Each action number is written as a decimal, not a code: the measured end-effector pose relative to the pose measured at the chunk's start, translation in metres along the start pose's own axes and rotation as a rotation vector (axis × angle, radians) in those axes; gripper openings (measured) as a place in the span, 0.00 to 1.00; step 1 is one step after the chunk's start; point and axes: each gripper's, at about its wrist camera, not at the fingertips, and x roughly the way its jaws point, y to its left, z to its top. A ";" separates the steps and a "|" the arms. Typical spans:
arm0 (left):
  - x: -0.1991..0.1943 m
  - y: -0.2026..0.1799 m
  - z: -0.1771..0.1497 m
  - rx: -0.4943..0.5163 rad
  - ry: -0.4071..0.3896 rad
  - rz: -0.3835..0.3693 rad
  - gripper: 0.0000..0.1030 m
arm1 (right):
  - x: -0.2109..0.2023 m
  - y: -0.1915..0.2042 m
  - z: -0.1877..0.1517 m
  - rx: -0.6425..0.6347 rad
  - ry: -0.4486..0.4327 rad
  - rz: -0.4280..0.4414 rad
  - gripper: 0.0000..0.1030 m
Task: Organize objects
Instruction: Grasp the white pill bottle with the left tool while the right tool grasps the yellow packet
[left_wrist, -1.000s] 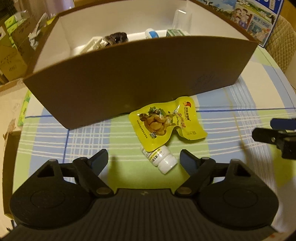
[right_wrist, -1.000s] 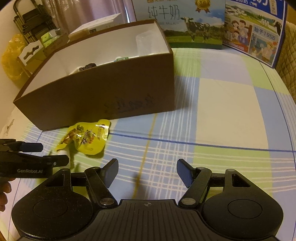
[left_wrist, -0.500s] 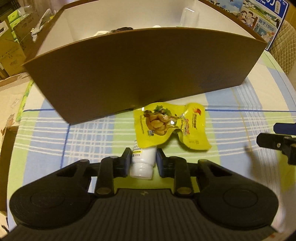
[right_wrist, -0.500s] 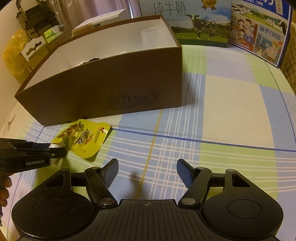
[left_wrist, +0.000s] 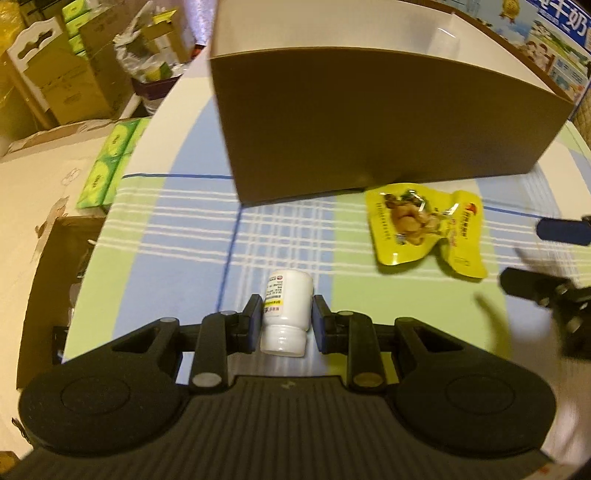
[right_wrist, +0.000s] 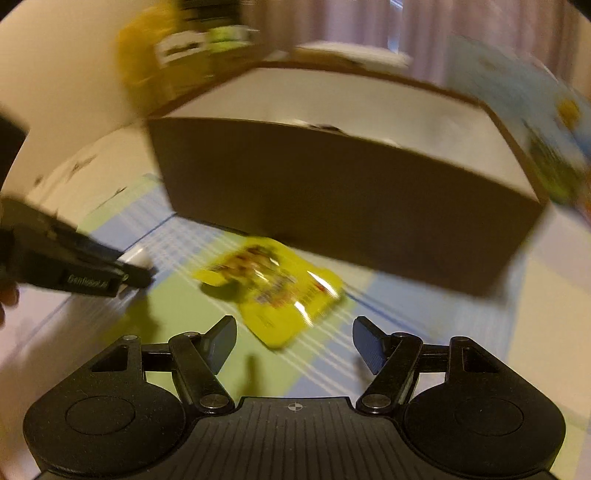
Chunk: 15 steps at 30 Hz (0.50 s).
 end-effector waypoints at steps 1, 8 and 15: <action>-0.002 0.003 -0.001 -0.004 0.000 0.002 0.23 | 0.005 0.007 0.001 -0.046 -0.005 -0.005 0.65; -0.004 0.006 -0.001 -0.024 -0.005 0.005 0.23 | 0.040 0.039 0.003 -0.314 -0.021 -0.069 0.64; -0.003 0.006 -0.001 -0.025 -0.010 0.004 0.24 | 0.060 0.036 0.010 -0.319 -0.026 -0.033 0.49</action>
